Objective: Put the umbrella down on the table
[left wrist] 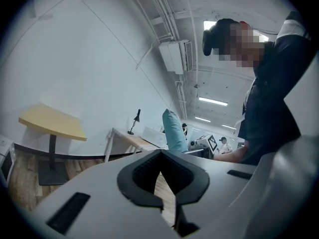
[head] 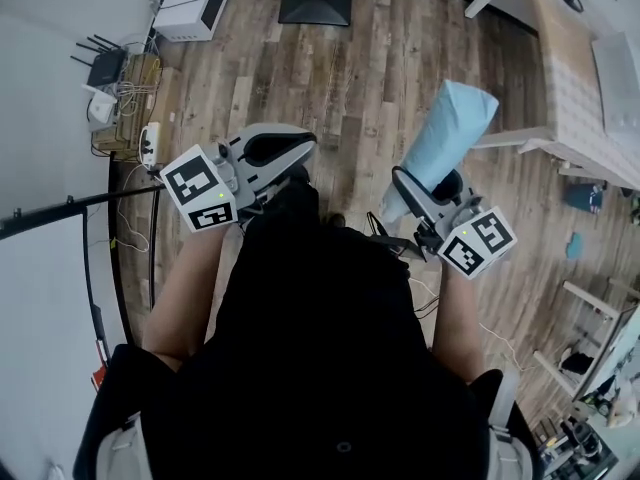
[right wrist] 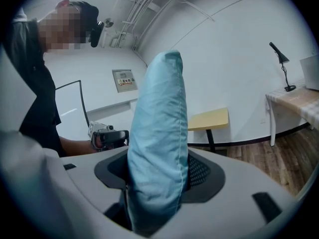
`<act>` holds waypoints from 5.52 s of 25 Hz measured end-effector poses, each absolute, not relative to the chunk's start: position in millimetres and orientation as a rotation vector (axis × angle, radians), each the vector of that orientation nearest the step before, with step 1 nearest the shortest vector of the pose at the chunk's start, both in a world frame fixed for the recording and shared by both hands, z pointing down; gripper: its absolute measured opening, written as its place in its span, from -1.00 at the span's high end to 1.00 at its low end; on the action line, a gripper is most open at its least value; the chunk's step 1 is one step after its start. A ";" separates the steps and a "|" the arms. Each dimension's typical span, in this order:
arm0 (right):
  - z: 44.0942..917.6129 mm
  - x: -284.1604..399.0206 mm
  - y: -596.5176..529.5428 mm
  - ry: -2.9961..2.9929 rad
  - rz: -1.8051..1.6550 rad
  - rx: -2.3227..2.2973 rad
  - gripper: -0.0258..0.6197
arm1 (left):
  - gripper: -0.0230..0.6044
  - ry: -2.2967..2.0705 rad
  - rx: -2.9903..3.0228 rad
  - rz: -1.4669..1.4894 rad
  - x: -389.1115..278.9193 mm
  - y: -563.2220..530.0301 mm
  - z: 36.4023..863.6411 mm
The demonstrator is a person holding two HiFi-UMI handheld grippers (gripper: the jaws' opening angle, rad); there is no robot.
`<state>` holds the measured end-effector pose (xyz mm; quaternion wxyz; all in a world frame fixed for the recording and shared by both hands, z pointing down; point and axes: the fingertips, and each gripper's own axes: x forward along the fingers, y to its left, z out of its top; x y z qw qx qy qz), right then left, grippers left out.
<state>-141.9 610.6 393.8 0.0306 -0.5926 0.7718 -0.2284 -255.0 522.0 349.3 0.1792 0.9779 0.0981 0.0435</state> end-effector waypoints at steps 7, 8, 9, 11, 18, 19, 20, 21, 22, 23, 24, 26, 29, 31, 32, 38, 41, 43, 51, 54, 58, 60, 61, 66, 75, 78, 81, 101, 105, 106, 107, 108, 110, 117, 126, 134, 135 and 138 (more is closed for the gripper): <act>397.2 -135.3 503.0 2.452 -0.792 -1.806 0.06 | 0.91 0.236 2.765 0.159 -250.6 414.3 362.2; 398.0 -137.0 488.9 2.461 -0.802 -1.802 0.06 | 0.91 0.230 2.767 0.154 -253.7 400.7 363.0; 398.4 -138.4 475.8 2.469 -0.812 -1.803 0.06 | 0.91 0.223 2.765 0.143 -257.0 387.7 363.4; 396.9 -140.9 451.6 2.481 -0.827 -1.808 0.06 | 0.91 0.213 2.750 0.111 -263.6 364.1 364.1; 375.5 -146.0 396.5 2.516 -0.740 -1.859 0.06 | 0.91 0.243 2.703 0.050 -270.7 314.6 370.6; 374.0 -144.1 391.5 2.520 -0.736 -1.859 0.06 | 0.91 0.244 2.701 0.042 -268.1 309.5 370.3; 373.2 -141.4 387.1 2.523 -0.734 -1.858 0.06 | 0.91 0.246 2.700 0.034 -264.8 305.1 369.7; 373.3 -138.2 383.2 2.527 -0.733 -1.858 0.06 | 0.91 0.248 2.700 0.029 -261.4 301.4 369.0; 374.4 -134.6 379.6 2.531 -0.735 -1.859 0.06 | 0.91 0.250 2.702 0.027 -257.8 298.2 368.7; 376.0 -130.7 376.2 2.534 -0.737 -1.861 0.06 | 0.91 0.251 2.704 0.027 -254.0 295.0 368.7; 377.6 -126.8 372.8 2.534 -0.741 -1.860 0.06 | 0.91 0.250 2.706 0.028 -250.1 291.8 369.0; 380.6 -118.9 365.9 2.531 -0.749 -1.845 0.06 | 0.91 0.241 2.710 0.033 -242.0 284.7 370.3; 384.4 -104.9 353.1 2.531 -0.751 -1.806 0.06 | 0.91 0.220 2.718 0.047 -227.9 272.7 370.6; 386.8 -92.9 341.2 2.540 -0.747 -1.777 0.06 | 0.91 0.207 2.725 0.063 -215.4 263.4 370.9; 388.1 -85.7 334.3 2.546 -0.746 -1.763 0.06 | 0.91 0.201 2.728 0.073 -207.9 258.0 371.5; 398.6 -27.5 283.4 2.639 -0.712 -1.745 0.06 | 0.91 0.143 2.732 0.128 -148.8 210.9 375.2; 399.0 6.8 262.4 2.677 -0.704 -1.716 0.06 | 0.91 0.116 2.745 0.149 -112.8 186.1 368.2; 397.4 28.9 248.7 2.695 -0.697 -1.697 0.06 | 0.91 0.104 2.760 0.162 -89.5 172.1 362.4; 389.1 98.1 199.2 2.713 -0.670 -1.621 0.06 | 0.91 0.009 2.803 0.157 -30.2 126.1 340.0; 389.3 111.6 179.8 2.719 -0.666 -1.601 0.06 | 0.91 -0.036 2.804 0.156 -23.6 106.9 338.1; 391.6 115.4 151.6 2.727 -0.660 -1.578 0.06 | 0.91 -0.059 2.806 0.168 -24.1 86.9 337.5; 390.8 116.8 136.4 2.727 -0.651 -1.573 0.06 | 0.91 -0.068 2.802 0.165 -25.5 74.5 337.6; 390.2 118.1 128.2 2.725 -0.647 -1.574 0.06 | 0.91 -0.074 2.800 0.160 -26.1 67.0 337.8; 389.3 126.3 84.3 2.724 -0.648 -1.603 0.06 | 0.91 -0.076 2.791 0.122 -22.8 22.1 341.7; 373.0 140.4 -4.7 2.725 -0.684 -1.680 0.06 | 0.91 0.019 2.769 0.035 1.0 -74.9 334.2; 370.0 146.3 -32.1 2.719 -0.691 -1.716 0.06 | 0.91 0.049 2.792 0.009 9.0 -105.7 326.3; 364.8 148.4 -59.1 2.711 -0.681 -1.740 0.06 | 0.91 0.065 2.810 0.001 12.0 -133.4 324.0; 380.7 210.8 -183.0 2.781 -0.751 -1.748 0.06 | 0.91 -0.055 2.793 0.032 70.6 -254.7 356.4; 397.0 235.3 -217.6 2.812 -0.799 -1.744 0.06 | 0.91 -0.100 2.767 0.056 89.1 -281.7 368.1; 401.7 240.9 -226.3 2.829 -0.809 -1.749 0.06 | 0.91 -0.112 2.762 0.065 93.0 -287.4 371.4; 406.7 246.2 -234.8 2.852 -0.817 -1.754 0.06 | 0.91 -0.124 2.758 0.077 96.9 -292.4 375.5; 411.9 251.3 -243.1 2.879 -0.821 -1.760 0.06 | 0.91 -0.134 2.755 0.093 101.1 -296.9 380.3; 421.9 260.2 -259.1 2.933 -0.822 -1.771 0.06 | 0.91 -0.147 2.754 0.128 109.3 -305.0 390.9; 463.5 270.4 -307.2 3.128 -0.857 -1.754 0.06 | 0.91 -0.188 2.707 0.167 120.3 -322.3 428.2; 534.8 274.9 -335.6 3.365 -0.958 -1.659 0.06 | 0.91 -0.227 2.638 0.203 133.6 -328.1 459.4; 582.9 268.5 -350.3 3.536 -1.012 -1.565 0.06 | 0.91 -0.267 2.589 0.279 136.9 -330.0 494.4; 588.5 268.8 -352.1 3.553 -1.024 -1.559 0.06 | 0.91 -0.269 2.584 0.282 137.6 -330.1 496.9; 606.6 272.1 -356.1 3.607 -1.068 -1.547 0.06 | 0.91 -0.272 2.576 0.265 139.2 -328.9 504.8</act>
